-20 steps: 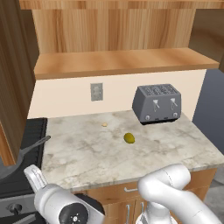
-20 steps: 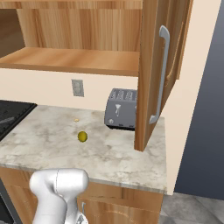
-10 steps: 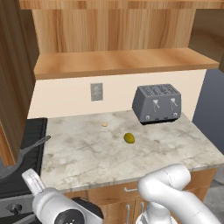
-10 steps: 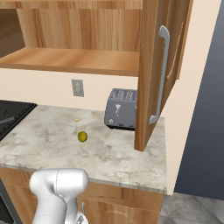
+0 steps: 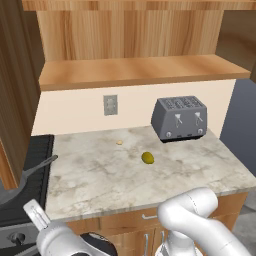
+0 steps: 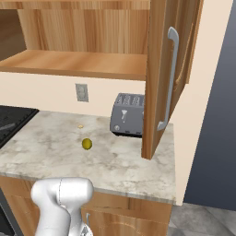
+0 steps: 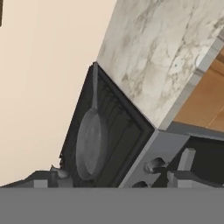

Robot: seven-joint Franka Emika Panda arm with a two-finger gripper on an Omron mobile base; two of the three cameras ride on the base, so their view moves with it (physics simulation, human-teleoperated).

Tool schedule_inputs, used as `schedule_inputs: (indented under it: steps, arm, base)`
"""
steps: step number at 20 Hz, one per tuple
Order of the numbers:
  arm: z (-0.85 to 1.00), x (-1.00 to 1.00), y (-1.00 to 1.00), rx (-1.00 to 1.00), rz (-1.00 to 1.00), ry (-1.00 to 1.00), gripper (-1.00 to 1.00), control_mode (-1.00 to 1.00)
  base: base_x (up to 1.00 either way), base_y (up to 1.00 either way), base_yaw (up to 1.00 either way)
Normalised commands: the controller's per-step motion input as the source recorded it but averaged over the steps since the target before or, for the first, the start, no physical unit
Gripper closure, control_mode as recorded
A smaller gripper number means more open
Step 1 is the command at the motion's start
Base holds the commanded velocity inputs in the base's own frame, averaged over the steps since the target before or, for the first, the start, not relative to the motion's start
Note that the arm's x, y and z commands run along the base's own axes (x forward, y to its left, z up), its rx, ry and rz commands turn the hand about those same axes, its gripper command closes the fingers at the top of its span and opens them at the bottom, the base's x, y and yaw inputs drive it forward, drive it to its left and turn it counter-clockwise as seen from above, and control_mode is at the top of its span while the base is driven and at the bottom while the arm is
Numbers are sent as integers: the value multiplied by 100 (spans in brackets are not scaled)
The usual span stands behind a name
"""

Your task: Pick the pan from the cabinet and place it on the stove. Then turn on the stove burner for the pan.

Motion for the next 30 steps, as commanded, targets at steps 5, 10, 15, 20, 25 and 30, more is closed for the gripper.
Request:
schedule_inputs:
  steps: [5,10,15,20,25,30]
  arm:
    - [-5,0,0,0,0,-5,-100,-100]
    - [-5,0,-5,0,0,-4,-100,-100]
    - [-6,0,-4,0,0,-4,-100,-100]
    - [-7,0,0,0,0,-1,-100,-100]
    - [-7,0,0,0,0,-1,-100,-100]
    - [-8,0,0,0,0,-3,-100,-100]
  base:
    - [0,0,0]
    - [0,0,0]
    - [0,0,0]
    - [0,0,0]
    - [0,0,0]
    - [0,0,0]
